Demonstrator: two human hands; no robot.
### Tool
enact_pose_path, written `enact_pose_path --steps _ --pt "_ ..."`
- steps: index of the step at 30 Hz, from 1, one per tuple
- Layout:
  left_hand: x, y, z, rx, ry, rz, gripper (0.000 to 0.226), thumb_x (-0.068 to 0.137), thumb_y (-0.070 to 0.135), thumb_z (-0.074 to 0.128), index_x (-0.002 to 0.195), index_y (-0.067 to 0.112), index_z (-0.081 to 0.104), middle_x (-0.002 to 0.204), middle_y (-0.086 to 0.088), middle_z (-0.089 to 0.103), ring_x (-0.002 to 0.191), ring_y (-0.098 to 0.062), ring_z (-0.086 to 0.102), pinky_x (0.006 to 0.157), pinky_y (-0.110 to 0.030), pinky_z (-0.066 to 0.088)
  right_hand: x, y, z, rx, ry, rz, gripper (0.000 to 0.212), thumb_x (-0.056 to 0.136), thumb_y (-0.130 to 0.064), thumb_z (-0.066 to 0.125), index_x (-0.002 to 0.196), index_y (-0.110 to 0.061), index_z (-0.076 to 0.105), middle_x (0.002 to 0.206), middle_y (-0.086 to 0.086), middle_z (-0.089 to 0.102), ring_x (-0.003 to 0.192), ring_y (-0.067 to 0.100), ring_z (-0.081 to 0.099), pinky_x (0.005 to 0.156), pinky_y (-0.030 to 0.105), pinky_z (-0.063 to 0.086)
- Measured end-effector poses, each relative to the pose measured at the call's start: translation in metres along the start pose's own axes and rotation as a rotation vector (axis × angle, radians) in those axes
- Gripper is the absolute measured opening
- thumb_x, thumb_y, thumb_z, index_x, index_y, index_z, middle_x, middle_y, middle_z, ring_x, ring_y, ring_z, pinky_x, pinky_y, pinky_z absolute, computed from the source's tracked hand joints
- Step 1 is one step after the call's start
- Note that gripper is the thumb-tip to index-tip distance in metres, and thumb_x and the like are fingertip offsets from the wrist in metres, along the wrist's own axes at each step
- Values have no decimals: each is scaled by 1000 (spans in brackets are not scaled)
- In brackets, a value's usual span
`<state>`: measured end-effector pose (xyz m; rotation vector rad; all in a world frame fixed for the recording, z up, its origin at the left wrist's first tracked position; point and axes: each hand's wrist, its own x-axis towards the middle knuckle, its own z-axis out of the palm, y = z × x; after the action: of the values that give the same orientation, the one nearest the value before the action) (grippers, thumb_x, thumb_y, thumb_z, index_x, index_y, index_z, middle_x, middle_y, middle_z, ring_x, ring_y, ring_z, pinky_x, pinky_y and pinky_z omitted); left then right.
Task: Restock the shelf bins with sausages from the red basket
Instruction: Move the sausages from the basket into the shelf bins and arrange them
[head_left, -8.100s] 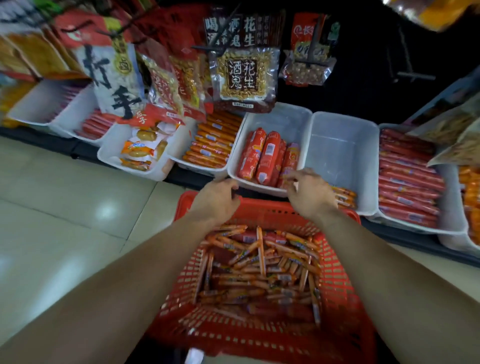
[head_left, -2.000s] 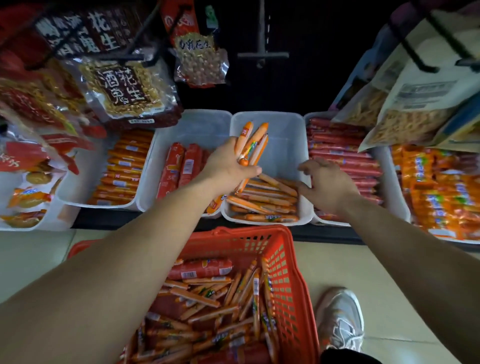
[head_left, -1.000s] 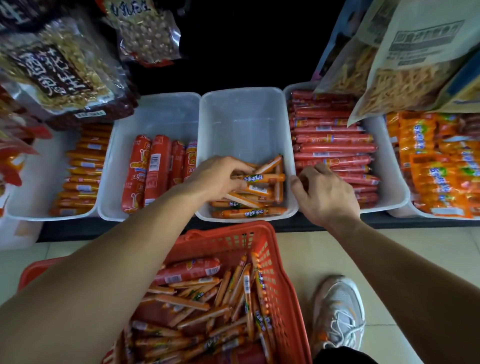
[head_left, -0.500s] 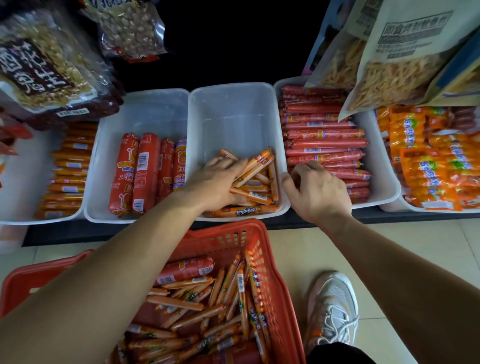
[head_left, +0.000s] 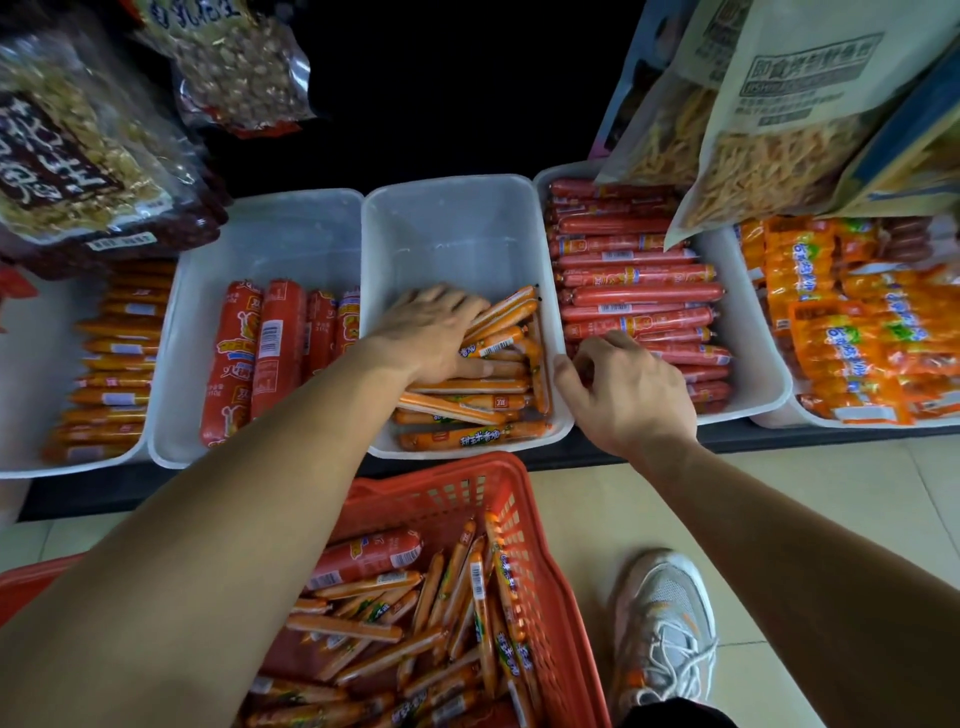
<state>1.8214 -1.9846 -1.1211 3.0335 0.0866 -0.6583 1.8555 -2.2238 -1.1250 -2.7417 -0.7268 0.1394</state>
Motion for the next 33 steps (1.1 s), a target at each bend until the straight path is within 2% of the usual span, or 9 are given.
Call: enact_pose_path --steps 3,6,9,12,17,19,24,29,33 --pt "-4 -7 2 30 -39 -24 91 77 85 46 152 39 21 145 -5 34 135 -28 31 109 -44 33 0 -1 0 -4 1 5 46 94 -60 38 81 -24 62 85 -3 57 67 26 55 59 33 37" --pt "-12 -3 1 9 -61 8 79 79 81 50 135 25 45 135 -3 37 122 -27 45 98 -43 44 0 -1 1 -4 -5 3 44 94 -58 38 79 -24 61 85 -2 58 65 25 52 59 33 36" --pt "-18 3 7 54 -57 42 66 91 71 42 137 23 42 133 -4 49 115 -29 57 88 -41 49 0 0 1 -6 -3 -1 45 94 -59 37 78 -24 60 83 -3 57 64 25 51 58 33 36" --pt "-16 -3 11 81 25 -46 59 98 62 34 149 31 29 138 -4 54 124 -30 53 94 -44 45 -1 0 2 -5 2 7 46 93 -60 36 77 -24 60 82 -4 55 64 25 51 58 32 35" --pt "-8 15 9 -221 -8 -61 70 96 62 44 156 37 18 160 1 30 142 -28 35 108 -45 38 0 -2 0 7 -5 11 45 94 -58 38 75 -24 59 80 -4 55 62 23 50 57 31 33" --pt "-7 25 11 -276 35 -64 69 95 63 46 155 37 22 159 4 32 143 -27 34 111 -45 34 -1 -2 -1 3 -4 9 44 94 -58 38 75 -23 59 80 -4 55 62 23 50 56 31 31" --pt "1 29 12 -442 254 -131 57 92 51 59 143 29 45 144 4 52 132 -21 47 106 -42 42 -1 -2 -1 -2 10 6 46 94 -58 38 76 -23 60 80 -3 55 61 23 48 55 31 29" --pt "12 42 10 -418 239 6 57 90 43 64 143 30 47 145 4 53 133 -21 47 109 -42 40 -1 -2 -1 -16 9 10 47 94 -59 37 78 -22 61 81 -3 57 61 23 47 53 30 26" --pt "20 38 10 -429 275 -118 24 93 48 58 110 31 63 112 8 66 104 -16 59 81 -33 44 -1 -1 2 -20 14 10 47 94 -60 37 78 -23 61 82 -2 59 60 23 48 56 31 30"
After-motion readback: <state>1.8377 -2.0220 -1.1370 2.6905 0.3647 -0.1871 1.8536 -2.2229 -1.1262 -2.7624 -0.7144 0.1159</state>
